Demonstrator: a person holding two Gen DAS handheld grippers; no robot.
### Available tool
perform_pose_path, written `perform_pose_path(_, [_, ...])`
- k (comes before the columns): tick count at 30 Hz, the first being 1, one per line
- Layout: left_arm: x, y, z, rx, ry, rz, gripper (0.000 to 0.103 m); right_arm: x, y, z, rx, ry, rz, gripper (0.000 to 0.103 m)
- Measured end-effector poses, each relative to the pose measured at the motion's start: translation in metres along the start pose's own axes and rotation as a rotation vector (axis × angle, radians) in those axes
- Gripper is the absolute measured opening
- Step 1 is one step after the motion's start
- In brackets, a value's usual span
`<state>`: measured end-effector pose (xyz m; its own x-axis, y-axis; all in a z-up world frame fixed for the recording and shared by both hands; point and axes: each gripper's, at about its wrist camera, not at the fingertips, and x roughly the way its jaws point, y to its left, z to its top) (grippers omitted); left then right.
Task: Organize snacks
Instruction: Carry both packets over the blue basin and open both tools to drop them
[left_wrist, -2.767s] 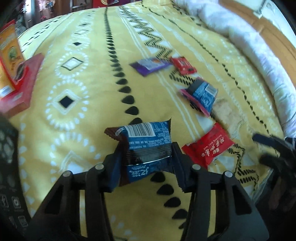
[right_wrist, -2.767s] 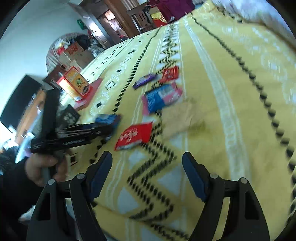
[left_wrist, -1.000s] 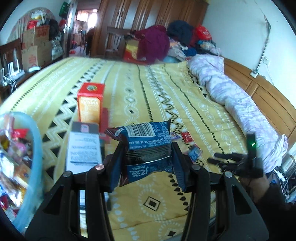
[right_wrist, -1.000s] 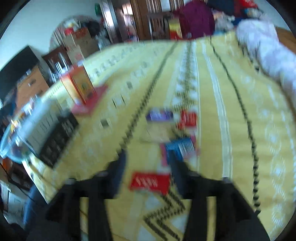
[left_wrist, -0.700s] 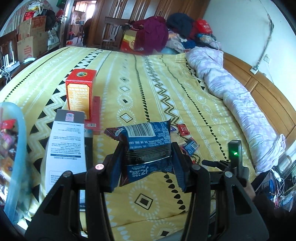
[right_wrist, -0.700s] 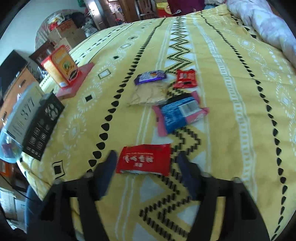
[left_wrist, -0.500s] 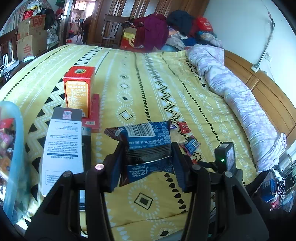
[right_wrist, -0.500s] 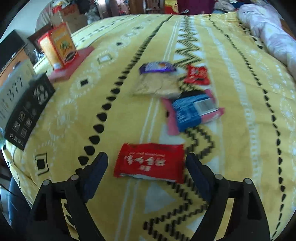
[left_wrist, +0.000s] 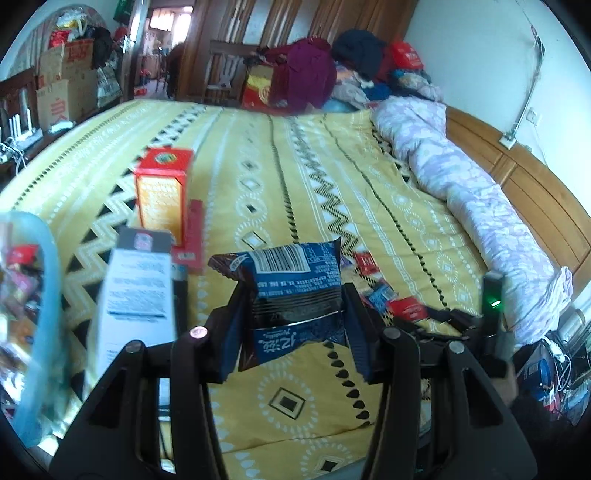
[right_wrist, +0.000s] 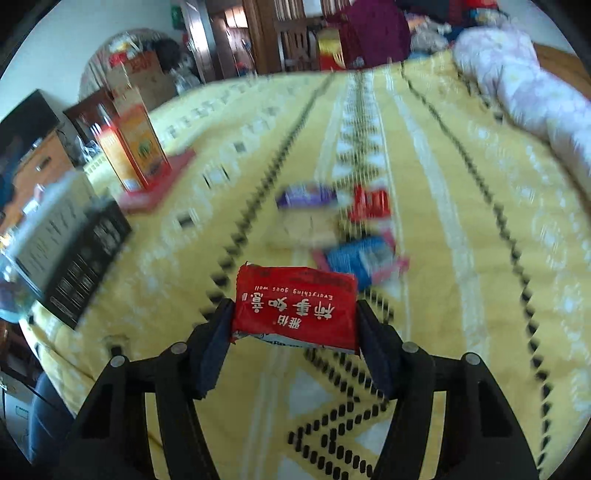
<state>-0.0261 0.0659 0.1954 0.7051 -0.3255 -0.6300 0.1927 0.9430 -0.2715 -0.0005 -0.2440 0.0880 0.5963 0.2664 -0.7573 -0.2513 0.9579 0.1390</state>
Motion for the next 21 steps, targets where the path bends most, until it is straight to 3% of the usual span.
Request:
perform_pose_path(6, [-0.044,0.025,0.019,-0.019,-0.115,0.061,0.050,-0.057,0.050,0.065,-0.092,-0.160,0.076,0.068])
perform_pose_path(11, [-0.096,0.069,0.033,-0.067,-0.222,0.188,0.050,-0.090,0.125,0.118,-0.191,-0.252,0.217,0.068])
perform_pose_path(16, [-0.145,0.127,0.028,-0.153,-0.307,0.342,0.050,-0.099,0.218,0.154,-0.277,-0.260,0.411,0.069])
perform_pose_path(21, [-0.174,0.199,0.008,-0.292,-0.301,0.471,0.050,-0.092,0.316,0.171,-0.366,-0.207,0.564,0.070])
